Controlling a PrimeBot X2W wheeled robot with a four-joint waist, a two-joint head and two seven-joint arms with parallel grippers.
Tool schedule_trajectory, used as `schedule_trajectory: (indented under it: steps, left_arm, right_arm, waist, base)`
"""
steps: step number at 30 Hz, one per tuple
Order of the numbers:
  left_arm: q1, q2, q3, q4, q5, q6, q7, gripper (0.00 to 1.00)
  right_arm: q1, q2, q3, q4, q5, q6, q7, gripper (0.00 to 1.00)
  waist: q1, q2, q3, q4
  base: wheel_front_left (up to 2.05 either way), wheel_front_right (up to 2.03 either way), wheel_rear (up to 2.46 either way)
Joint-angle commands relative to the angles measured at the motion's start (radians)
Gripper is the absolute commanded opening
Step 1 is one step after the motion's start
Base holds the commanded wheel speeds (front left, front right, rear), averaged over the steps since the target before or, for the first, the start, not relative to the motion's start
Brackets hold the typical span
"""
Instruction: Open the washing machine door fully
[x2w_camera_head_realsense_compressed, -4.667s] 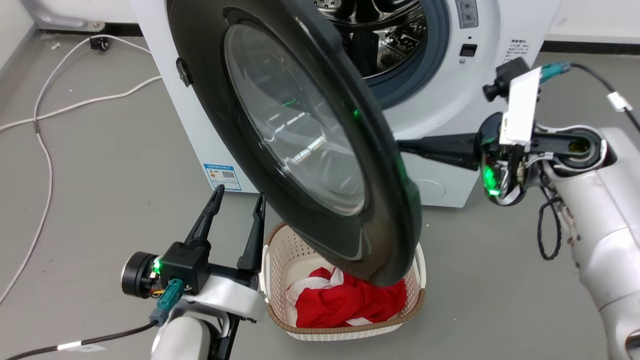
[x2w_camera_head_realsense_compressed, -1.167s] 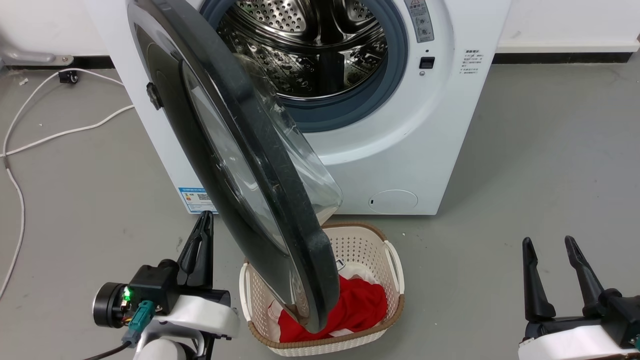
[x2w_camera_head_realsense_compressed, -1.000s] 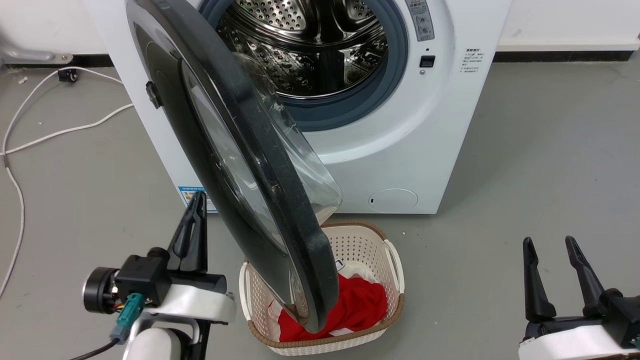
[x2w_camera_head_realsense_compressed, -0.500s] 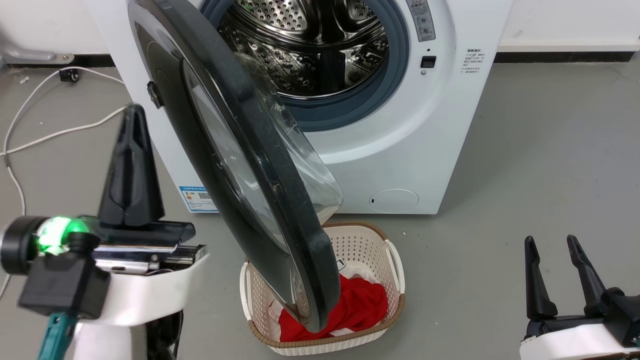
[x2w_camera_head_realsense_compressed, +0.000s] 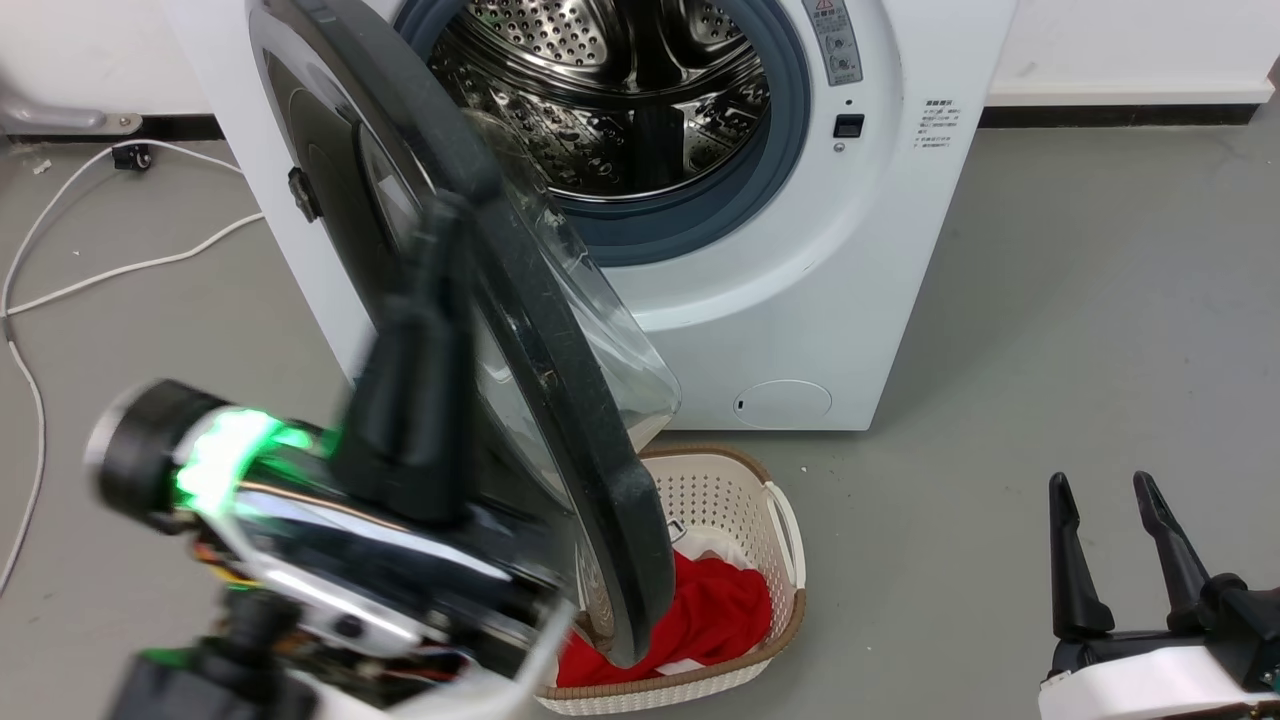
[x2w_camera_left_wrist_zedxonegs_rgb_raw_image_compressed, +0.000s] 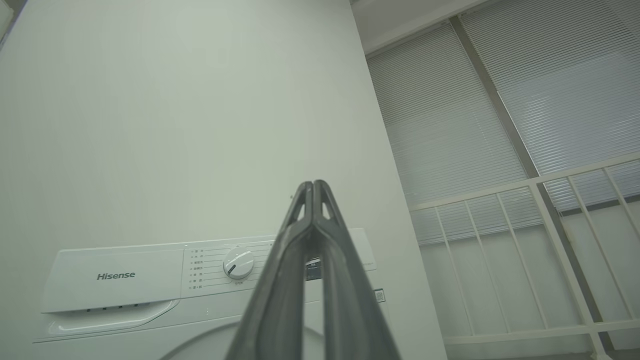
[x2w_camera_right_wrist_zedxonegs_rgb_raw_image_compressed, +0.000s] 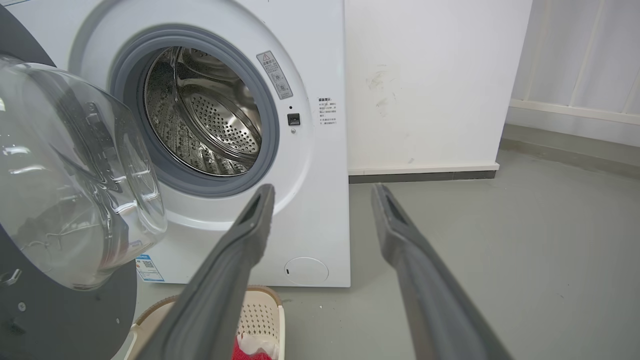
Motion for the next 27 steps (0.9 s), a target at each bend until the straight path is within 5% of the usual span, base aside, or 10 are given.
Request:
schedule_trajectory:
  steps: [1,9,27]
  left_arm:
    - [0.018,0.009,-0.04,0.012,-0.013,-0.008,-0.001,0.0]
    - [0.096,0.062,-0.277,0.097,-0.079,-0.021,0.066,0.0]
    - [0.258,0.145,-0.431,0.366,-0.174,-0.013,0.251,0.0]
  right_arm:
    - [0.0,0.003,0.0,0.003,0.002,-0.001,-0.001,1.0]
    - [0.016,0.003,0.003,-0.003,0.005,-0.001,0.002,1.0]
    - [0.006,0.002,0.011,0.008,0.019,-0.001,0.01,1.0]
  waist:
    - [0.0,-0.0001,-0.002,0.0]
    - [0.0,-0.0001,-0.008,0.003]
    - [0.0,-0.0001,0.004,0.006]
  base:
    - [0.0,0.0,0.0]
    - [0.0,0.0,0.0]
    - [0.0,0.0,0.0]
